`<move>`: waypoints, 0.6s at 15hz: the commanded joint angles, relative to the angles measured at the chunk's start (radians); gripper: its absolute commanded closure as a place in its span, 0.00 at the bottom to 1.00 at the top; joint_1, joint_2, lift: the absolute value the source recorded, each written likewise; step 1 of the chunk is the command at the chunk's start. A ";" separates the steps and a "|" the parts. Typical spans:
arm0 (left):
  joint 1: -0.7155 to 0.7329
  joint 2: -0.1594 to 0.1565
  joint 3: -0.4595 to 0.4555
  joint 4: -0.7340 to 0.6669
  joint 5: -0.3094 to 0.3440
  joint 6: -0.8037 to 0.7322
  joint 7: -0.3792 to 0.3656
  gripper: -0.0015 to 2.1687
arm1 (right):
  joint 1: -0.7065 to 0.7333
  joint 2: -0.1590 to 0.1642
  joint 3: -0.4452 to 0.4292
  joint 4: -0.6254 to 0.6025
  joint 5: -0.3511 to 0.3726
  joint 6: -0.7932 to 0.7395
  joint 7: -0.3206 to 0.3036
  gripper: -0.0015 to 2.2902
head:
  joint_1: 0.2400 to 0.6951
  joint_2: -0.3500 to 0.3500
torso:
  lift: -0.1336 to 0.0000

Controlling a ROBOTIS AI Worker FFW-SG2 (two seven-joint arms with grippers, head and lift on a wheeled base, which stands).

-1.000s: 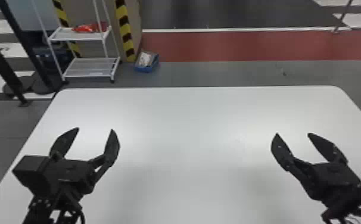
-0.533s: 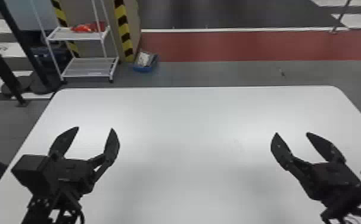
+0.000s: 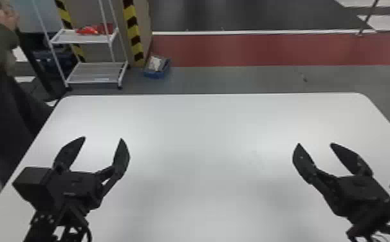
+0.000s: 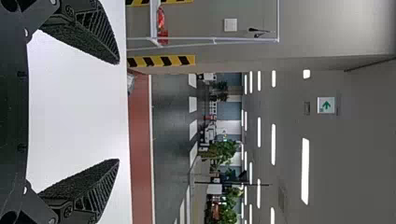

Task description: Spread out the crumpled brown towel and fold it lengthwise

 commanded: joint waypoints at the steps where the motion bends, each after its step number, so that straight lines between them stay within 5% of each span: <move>1: 0.000 0.000 -0.003 -0.001 0.000 0.000 0.000 0.07 | 0.004 0.000 -0.002 -0.002 0.000 0.000 -0.001 0.08 | 1.00 0.55 | 0.04; 9: -0.005 0.001 -0.006 0.004 0.000 0.000 0.000 0.07 | 0.000 0.000 0.000 0.001 0.000 0.000 0.001 0.08 | 1.00 0.55 | 0.04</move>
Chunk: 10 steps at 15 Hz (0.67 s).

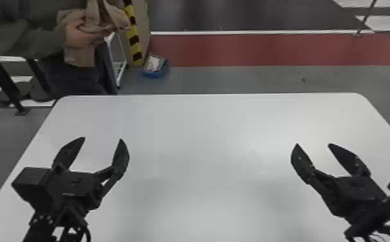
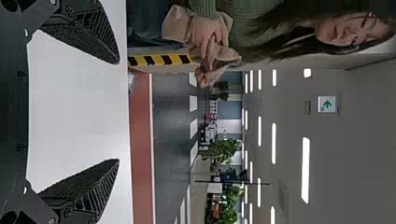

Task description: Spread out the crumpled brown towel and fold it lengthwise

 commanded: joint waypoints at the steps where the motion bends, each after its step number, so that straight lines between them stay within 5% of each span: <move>1: -0.004 0.000 -0.001 0.004 0.000 0.000 0.000 0.07 | -0.002 -0.001 0.000 0.002 0.000 0.003 -0.001 0.08 | 1.00 0.55 | 0.04; 10: -0.026 0.002 -0.020 0.017 -0.006 0.000 0.000 0.07 | -0.005 -0.009 -0.003 0.000 -0.003 0.006 -0.003 0.08 | 1.00 0.53 | 0.04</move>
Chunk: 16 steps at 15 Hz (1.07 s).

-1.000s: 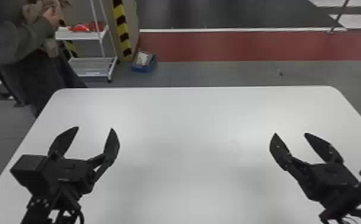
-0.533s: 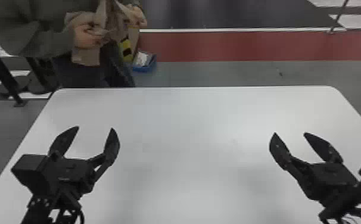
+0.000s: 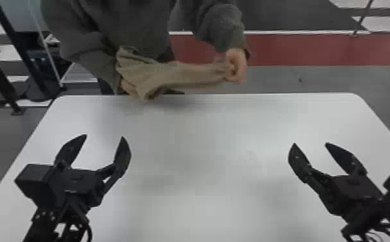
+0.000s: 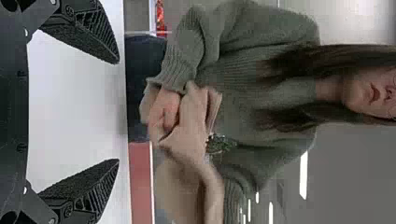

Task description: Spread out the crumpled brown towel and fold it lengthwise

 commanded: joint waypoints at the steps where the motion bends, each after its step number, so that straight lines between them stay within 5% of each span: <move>1: 0.001 0.001 0.001 0.000 0.000 0.000 0.001 0.07 | -0.001 0.000 0.000 -0.001 0.000 0.000 -0.001 0.08 | 1.00 0.53 | 0.04; 16: 0.011 0.002 -0.002 0.000 0.002 -0.003 0.000 0.07 | 0.031 0.008 -0.009 -0.015 0.000 -0.006 0.004 0.09 | 1.00 0.53 | 0.04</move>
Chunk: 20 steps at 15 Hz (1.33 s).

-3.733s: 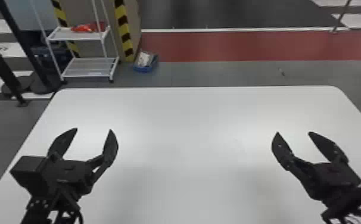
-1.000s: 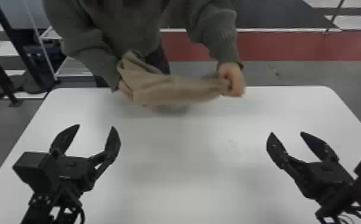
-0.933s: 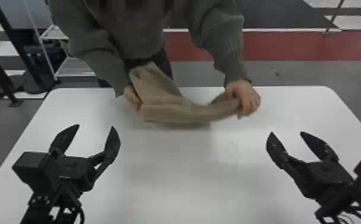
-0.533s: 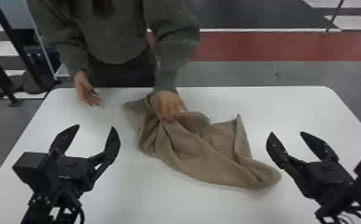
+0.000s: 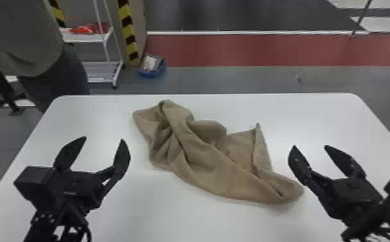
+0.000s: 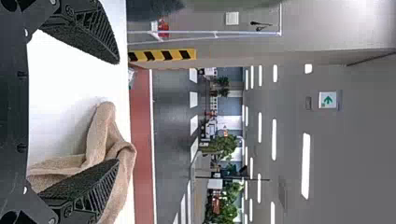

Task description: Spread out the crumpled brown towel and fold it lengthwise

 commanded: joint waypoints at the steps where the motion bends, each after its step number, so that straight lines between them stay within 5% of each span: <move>1: 0.002 0.000 -0.002 0.000 0.000 -0.004 0.000 0.07 | 0.012 0.002 -0.008 -0.006 0.000 0.000 0.002 0.09 | 1.00 0.53 | 0.04; 6: 0.003 0.002 -0.010 0.002 0.000 -0.004 0.000 0.07 | 0.017 0.006 -0.024 0.043 0.003 0.024 0.029 0.14 | 1.00 0.51 | 0.04; 14: 0.002 0.003 -0.011 0.011 -0.001 -0.004 0.000 0.06 | -0.029 0.011 -0.038 0.135 0.012 0.205 0.158 0.18 | 1.00 0.51 | 0.04; 20: -0.011 0.003 -0.013 0.021 -0.001 -0.004 -0.002 0.06 | -0.046 0.011 -0.038 0.138 0.034 0.273 0.167 0.25 | 1.00 0.52 | 0.04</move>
